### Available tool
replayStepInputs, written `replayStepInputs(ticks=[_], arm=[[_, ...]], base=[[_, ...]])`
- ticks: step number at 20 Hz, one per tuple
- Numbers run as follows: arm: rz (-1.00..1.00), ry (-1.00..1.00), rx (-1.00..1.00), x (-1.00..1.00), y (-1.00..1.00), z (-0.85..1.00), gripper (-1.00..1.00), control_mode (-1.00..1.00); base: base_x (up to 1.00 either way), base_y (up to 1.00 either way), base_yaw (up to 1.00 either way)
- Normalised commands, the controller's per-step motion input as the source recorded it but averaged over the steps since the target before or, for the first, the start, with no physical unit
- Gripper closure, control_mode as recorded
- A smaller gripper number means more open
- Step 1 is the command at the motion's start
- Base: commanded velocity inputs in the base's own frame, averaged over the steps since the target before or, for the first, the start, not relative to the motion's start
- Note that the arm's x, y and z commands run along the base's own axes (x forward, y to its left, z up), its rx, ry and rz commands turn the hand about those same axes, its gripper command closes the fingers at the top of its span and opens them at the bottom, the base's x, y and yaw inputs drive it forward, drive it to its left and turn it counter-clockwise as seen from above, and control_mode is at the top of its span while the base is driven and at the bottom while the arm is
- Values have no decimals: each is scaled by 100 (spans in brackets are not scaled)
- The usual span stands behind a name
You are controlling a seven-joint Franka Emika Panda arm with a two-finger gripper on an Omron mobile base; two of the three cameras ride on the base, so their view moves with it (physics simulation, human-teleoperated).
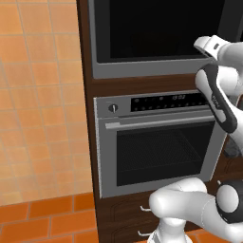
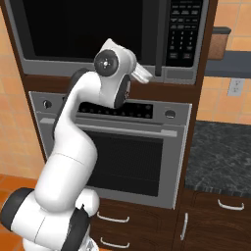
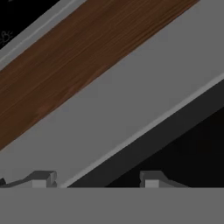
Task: Open the microwave, place the bowl with waffle inside the microwave, then close the microwave door and turn it on.
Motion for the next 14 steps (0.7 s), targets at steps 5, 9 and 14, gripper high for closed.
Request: replayStepInputs(ticks=[5,9,14], arm=[[13,0,34,-93,-52,24,-100,-100],[14,1,62,-93,-83,37,-100,-100],[10,0,51,-13,-75,3,100,-100]], base=[[0,0,0],[0,0,0],[0,0,0]])
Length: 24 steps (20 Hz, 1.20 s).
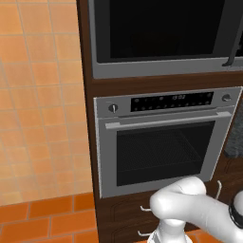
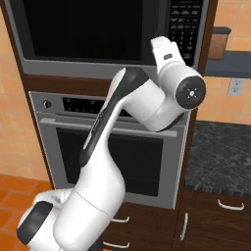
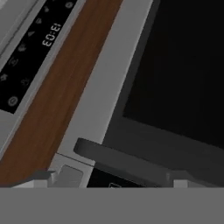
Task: Open the microwave, place the bowl with waffle inside the microwave, then close the microwave door and turn it on.
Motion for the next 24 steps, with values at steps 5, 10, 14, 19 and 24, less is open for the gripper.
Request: replayStepInputs(ticks=[5,10,14,19,24], arm=[[0,0,24,43,-8,0,100,-100],[0,0,15,74,0,-3,100,-100],[-2,0,11,64,-24,-2,100,-100],[-1,0,10,56,-31,0,100,-100],[0,0,7,44,-23,-4,100,-100]], base=[[0,0,0],[0,0,0],[0,0,0],[0,0,0],[0,0,0]])
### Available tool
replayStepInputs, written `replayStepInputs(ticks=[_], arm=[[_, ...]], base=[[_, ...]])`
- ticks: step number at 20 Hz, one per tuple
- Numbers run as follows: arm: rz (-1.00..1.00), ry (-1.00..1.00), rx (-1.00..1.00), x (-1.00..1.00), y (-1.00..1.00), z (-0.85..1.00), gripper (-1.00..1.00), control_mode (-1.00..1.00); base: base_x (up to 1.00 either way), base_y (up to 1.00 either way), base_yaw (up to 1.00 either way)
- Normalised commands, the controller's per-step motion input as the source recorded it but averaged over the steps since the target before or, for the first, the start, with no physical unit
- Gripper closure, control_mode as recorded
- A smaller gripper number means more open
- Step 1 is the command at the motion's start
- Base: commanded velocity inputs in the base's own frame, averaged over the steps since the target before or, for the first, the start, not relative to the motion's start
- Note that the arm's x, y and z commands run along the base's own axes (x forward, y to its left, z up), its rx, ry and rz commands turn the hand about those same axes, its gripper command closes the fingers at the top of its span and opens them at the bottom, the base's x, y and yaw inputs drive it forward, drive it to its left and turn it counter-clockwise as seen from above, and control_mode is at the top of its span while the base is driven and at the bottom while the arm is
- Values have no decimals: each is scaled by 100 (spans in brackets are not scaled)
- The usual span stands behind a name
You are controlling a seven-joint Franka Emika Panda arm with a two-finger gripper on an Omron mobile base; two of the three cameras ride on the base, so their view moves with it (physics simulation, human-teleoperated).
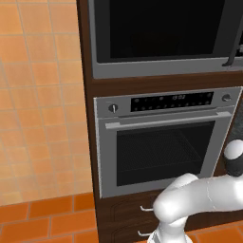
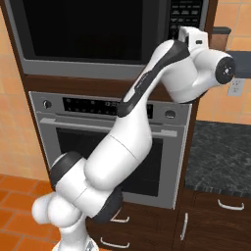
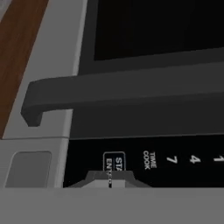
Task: Open the microwave, place the bowl with waffle inside the microwave, then close the microwave door and turn it on.
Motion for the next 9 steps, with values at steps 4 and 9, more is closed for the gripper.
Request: replayStepInputs(ticks=[4,9], arm=[[0,-21,8,-86,-5,-24,100,-100],[0,-24,0,-100,35,-96,100,-100]], base=[[0,0,0],[0,0,0]])
